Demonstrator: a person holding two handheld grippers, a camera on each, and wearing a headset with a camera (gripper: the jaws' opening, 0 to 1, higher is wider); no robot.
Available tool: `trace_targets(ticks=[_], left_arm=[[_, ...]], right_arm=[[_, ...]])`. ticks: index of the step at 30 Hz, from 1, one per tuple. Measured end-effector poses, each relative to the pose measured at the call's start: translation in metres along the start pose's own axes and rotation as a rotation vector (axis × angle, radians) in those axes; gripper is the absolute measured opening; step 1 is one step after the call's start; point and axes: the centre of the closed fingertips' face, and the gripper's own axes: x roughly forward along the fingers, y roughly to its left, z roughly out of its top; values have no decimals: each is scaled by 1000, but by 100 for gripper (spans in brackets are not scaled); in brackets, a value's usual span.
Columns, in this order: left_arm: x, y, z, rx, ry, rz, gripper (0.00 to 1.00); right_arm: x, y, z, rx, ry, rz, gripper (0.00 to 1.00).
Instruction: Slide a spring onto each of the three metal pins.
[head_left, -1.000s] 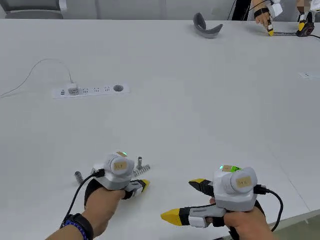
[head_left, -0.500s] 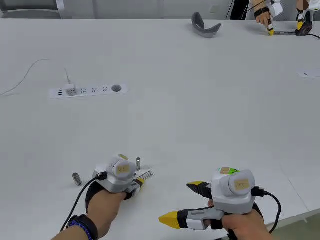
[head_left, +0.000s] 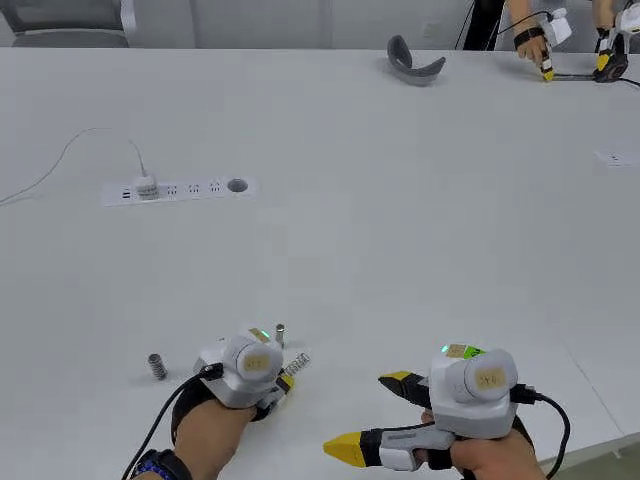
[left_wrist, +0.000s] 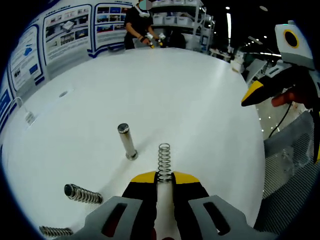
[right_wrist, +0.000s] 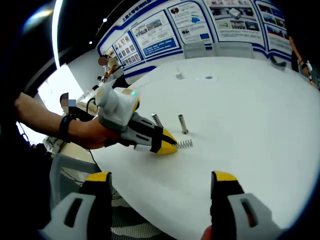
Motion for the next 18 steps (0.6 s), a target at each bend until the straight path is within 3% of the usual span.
trace_targets(ticks=[7, 18], left_arm=[[-19, 1, -1, 35, -16, -2, 11], [-49, 6, -12, 31, -26, -5, 11]], right_arm=[[2, 1, 1, 6, -5, 7, 82], [5, 5, -2, 11, 0, 27, 82]])
